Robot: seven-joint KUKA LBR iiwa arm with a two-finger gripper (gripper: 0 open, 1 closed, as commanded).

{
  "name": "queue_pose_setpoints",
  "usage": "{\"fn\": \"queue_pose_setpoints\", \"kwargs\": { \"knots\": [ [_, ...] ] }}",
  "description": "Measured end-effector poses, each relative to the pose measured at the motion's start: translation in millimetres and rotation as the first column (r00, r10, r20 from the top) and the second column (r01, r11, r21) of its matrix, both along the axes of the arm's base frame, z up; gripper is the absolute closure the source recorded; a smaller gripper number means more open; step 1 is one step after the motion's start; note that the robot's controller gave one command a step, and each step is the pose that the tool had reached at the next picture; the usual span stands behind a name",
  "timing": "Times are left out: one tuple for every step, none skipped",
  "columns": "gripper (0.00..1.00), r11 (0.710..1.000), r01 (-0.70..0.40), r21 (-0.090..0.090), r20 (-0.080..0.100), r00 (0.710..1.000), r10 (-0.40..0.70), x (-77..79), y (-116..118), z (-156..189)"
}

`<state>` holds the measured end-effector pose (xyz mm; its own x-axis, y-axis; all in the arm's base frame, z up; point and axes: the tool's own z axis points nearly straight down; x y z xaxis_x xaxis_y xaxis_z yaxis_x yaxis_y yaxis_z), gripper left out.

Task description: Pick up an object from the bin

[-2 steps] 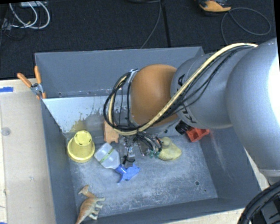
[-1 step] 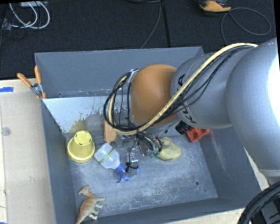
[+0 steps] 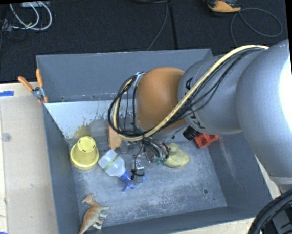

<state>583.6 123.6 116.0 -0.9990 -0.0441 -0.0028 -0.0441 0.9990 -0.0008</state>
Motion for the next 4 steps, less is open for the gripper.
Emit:
{"fn": "queue_pose_setpoints", "kwargs": {
  "knots": [
    [0.0,0.998,-0.063,-0.001,0.004,0.998,0.063,-7.2,3,-10],
    [1.0,0.962,-0.274,0.001,-0.006,0.962,0.274,-29.7,33,-44],
    [1.0,0.962,-0.273,0.001,-0.007,0.962,0.273,-29.8,33,-44],
    [1.0,0.957,-0.29,0.001,-0.006,0.957,0.29,-23.2,32,48]
  ]
}}
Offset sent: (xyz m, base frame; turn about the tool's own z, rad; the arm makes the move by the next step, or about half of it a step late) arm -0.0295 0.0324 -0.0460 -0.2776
